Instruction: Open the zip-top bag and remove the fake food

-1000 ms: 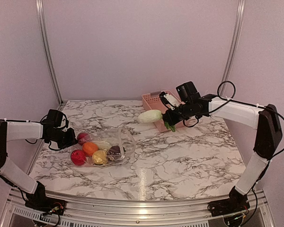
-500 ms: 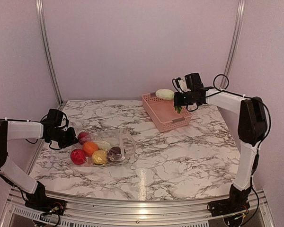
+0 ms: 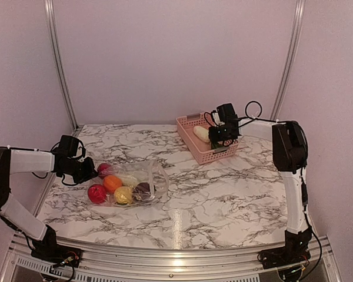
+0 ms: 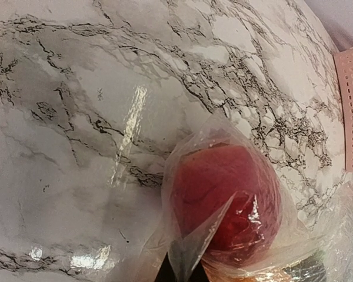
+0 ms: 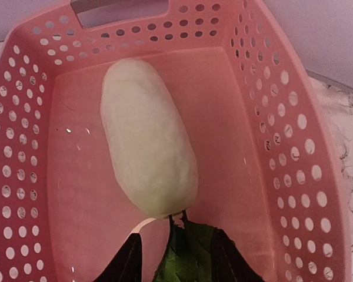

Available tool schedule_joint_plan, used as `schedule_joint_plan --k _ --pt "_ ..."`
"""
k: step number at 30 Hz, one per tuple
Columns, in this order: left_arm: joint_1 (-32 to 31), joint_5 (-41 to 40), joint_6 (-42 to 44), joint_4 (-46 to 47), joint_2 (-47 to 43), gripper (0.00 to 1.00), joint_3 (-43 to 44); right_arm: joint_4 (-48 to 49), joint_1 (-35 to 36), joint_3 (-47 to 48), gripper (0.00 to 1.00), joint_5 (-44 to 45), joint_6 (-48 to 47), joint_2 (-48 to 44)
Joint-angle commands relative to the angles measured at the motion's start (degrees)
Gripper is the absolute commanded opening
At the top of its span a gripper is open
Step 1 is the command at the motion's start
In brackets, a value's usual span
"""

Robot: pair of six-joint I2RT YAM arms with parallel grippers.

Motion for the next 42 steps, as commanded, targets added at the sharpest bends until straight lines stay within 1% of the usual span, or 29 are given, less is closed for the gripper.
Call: schedule_joint_plan --k 1,3,6,9,14,18,24,28,33,36,42 --pt "0.05 0.31 -0.36 1.04 1.27 0.0 -0.62 -1.23 -0.55 6.12 0.43 1.76 -1.98 -0.55" --pt "0.05 0.36 -0.31 1.12 1.27 0.0 -0.73 -2.06 -0.81 7.36 0.47 1.39 -2.46 -0.88" --pt "0.05 0.48 -0.23 1.32 1.35 0.0 -0.9 -3.34 -0.87 8.22 0.49 0.17 -3.44 -2.35" --pt "0.05 0.91 -0.02 1.41 1.49 0.0 -0.84 -2.02 -0.92 5.7 0.51 -5.49 -4.37 -5.6" --pt "0.08 1.7 -0.16 1.96 1.56 0.0 -0.71 4.13 0.66 -4.46 0.52 -17.93 -5.9 -14.25" --pt "0.05 2.23 -0.33 2.54 1.95 0.0 -0.75 7.49 4.44 -12.99 0.52 -23.13 -9.56 -20.01" --pt "0.05 2.79 0.03 2.78 2.23 0.0 -0.64 10.29 11.55 -23.45 0.48 -30.53 -12.8 -24.2" --pt "0.05 2.96 0.46 2.65 2.67 0.0 -0.01 11.15 15.69 -27.38 0.46 -33.4 -13.4 -24.22" --pt "0.05 2.96 0.61 2.63 2.88 0.0 0.06 12.99 20.21 -29.81 0.44 -34.1 -11.49 -22.56" --pt "0.05 2.98 0.49 2.85 2.87 0.0 -0.28 15.02 22.12 -30.06 0.43 -34.89 -9.47 -20.65" --pt "0.05 2.98 0.28 3.31 2.81 0.0 -0.92 16.77 25.01 -27.35 0.43 -36.23 -7.46 -15.43"
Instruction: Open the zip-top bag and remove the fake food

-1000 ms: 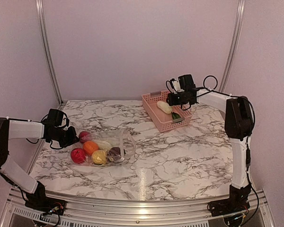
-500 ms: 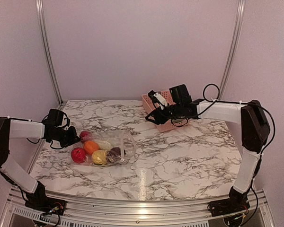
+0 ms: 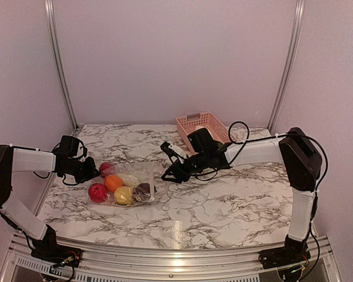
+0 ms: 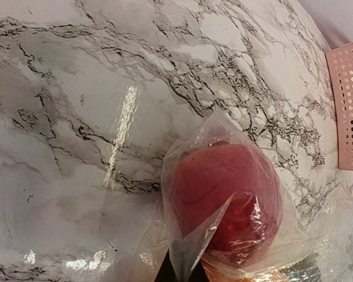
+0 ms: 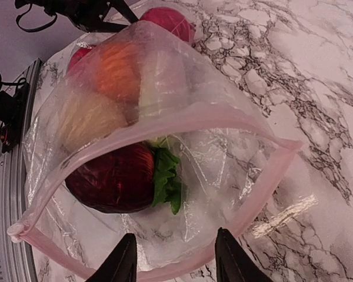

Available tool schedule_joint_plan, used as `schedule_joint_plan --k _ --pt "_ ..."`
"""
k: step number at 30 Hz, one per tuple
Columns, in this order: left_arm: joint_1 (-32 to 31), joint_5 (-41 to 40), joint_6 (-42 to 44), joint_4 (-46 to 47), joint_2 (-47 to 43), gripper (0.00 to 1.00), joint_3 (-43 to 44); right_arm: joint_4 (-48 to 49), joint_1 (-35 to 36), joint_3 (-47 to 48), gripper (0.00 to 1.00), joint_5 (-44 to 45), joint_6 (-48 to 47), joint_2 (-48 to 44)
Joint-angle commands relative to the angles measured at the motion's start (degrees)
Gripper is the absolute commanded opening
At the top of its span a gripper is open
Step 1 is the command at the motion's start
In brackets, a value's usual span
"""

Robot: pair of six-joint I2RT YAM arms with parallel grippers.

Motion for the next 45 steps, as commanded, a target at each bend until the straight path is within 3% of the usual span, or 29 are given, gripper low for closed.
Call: schedule_joint_plan --k 1,6,10,14,15,18,19,39,45 --pt "0.05 0.38 0.33 0.61 1.13 0.0 -0.83 2.14 2.11 3.11 0.44 -2.13 2.13 4.49" --pt "0.05 0.33 0.19 0.63 0.86 0.0 -0.98 1.03 4.46 5.68 0.49 -2.4 1.79 6.14" --pt "0.05 0.31 0.08 0.83 0.92 0.0 -1.4 0.98 6.07 7.21 0.69 -2.12 2.05 6.65" --pt "0.05 0.31 -0.21 1.32 0.83 0.0 -1.96 0.41 7.76 9.09 0.76 -1.2 3.77 7.54" --pt "0.05 0.37 -0.28 1.44 0.83 0.0 -2.1 0.02 8.07 9.8 0.84 -1.11 3.91 7.93" --pt "0.05 0.38 -0.54 1.73 0.63 0.0 -2.51 -1.59 8.79 11.7 0.91 -0.45 3.95 8.97" --pt "0.05 0.4 -0.59 1.79 0.52 0.0 -2.62 -2.22 8.95 12.23 0.98 -0.01 3.91 9.42" --pt "0.05 0.57 -0.06 1.68 0.65 0.0 -2.79 -12.26 12.78 17.76 0.99 9.29 0.11 18.63" --pt "0.05 0.45 0.37 1.04 0.57 0.0 -2.51 -10.58 12.79 16.61 0.85 10.3 0.73 14.91"
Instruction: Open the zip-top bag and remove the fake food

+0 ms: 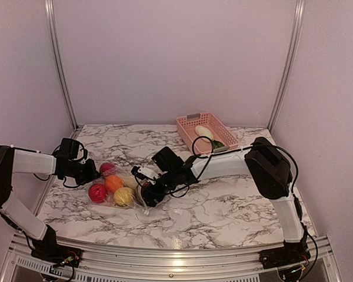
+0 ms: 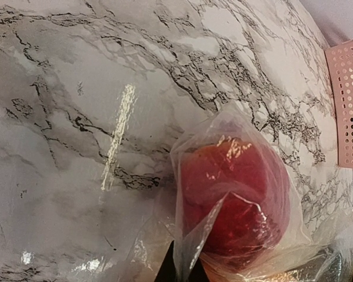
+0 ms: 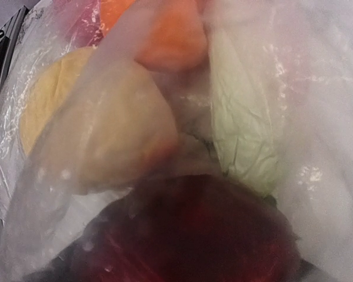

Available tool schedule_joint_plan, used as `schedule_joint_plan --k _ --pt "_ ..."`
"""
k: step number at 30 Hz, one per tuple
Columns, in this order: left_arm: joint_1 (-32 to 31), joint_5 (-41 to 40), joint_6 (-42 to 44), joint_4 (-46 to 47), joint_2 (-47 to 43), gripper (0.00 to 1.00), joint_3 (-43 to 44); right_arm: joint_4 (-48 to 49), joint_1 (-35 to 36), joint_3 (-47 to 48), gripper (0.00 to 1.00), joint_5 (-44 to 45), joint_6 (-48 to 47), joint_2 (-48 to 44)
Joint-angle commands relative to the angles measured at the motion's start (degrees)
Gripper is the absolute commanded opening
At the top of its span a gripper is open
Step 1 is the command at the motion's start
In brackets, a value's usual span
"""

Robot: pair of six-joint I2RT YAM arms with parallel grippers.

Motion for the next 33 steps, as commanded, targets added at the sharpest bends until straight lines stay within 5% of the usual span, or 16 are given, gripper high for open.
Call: schedule_joint_plan --k 1,13,33 --pt "0.05 -0.21 1.04 -1.73 0.57 0.0 -0.42 -1.64 0.37 -0.17 0.84 2.6 0.0 -2.83" --pt "0.49 -0.73 2.12 -2.46 1.49 0.0 0.59 5.57 -4.82 -12.11 0.8 0.47 3.76 -12.82" --pt "0.49 0.21 1.71 -1.44 2.24 0.0 0.11 3.28 0.13 1.1 0.84 -1.16 9.92 0.05"
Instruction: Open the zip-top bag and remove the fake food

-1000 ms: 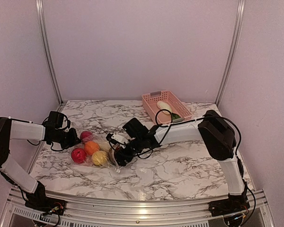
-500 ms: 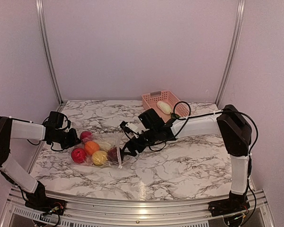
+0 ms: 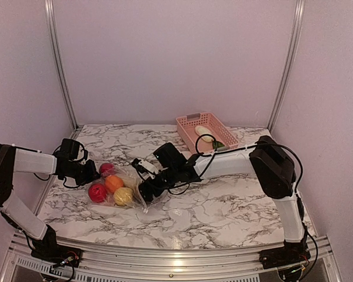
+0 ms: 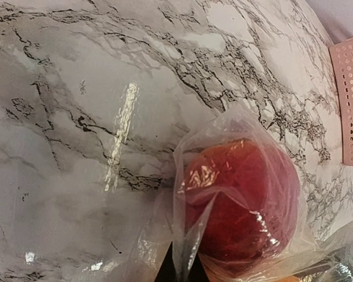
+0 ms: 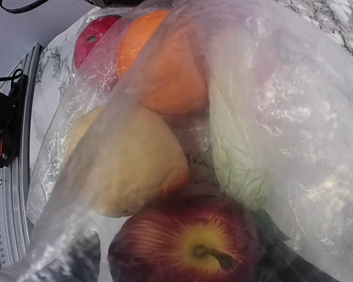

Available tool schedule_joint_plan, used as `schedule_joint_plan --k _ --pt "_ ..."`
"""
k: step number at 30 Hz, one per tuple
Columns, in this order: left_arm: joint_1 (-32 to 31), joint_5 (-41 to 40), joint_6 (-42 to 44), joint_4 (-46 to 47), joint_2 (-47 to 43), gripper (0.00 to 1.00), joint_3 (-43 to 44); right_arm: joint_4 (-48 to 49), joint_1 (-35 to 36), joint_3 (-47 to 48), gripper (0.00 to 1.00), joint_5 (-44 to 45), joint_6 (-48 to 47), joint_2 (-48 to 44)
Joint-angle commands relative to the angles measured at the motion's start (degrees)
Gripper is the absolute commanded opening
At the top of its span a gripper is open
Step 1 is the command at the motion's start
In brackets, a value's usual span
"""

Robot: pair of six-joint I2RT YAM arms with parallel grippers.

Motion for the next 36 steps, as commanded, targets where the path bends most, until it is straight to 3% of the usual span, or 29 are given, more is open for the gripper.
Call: schedule_joint_plan --k 1,9,21,30,36 --pt "0.32 0.19 0.53 -1.43 1.21 0.0 -0.01 -2.74 0.74 3.59 0.83 1.37 1.05 3.61" --pt "0.36 -0.41 0.96 -1.78 0.79 0.0 -0.36 -3.27 -0.02 -0.82 0.68 4.31 -0.04 -2.57" --pt "0.67 -0.3 1.66 -2.21 1.73 0.0 0.15 1.59 -6.77 -11.18 0.67 0.02 1.99 -13.15" --pt "0.85 -0.08 1.58 -2.22 2.04 0.0 0.72 1.59 -11.12 -11.79 0.65 -3.93 1.35 -16.84" --pt "0.85 -0.09 1.66 -2.64 2.4 0.0 1.61 0.73 -18.63 -8.52 0.64 -2.42 1.14 -20.46"
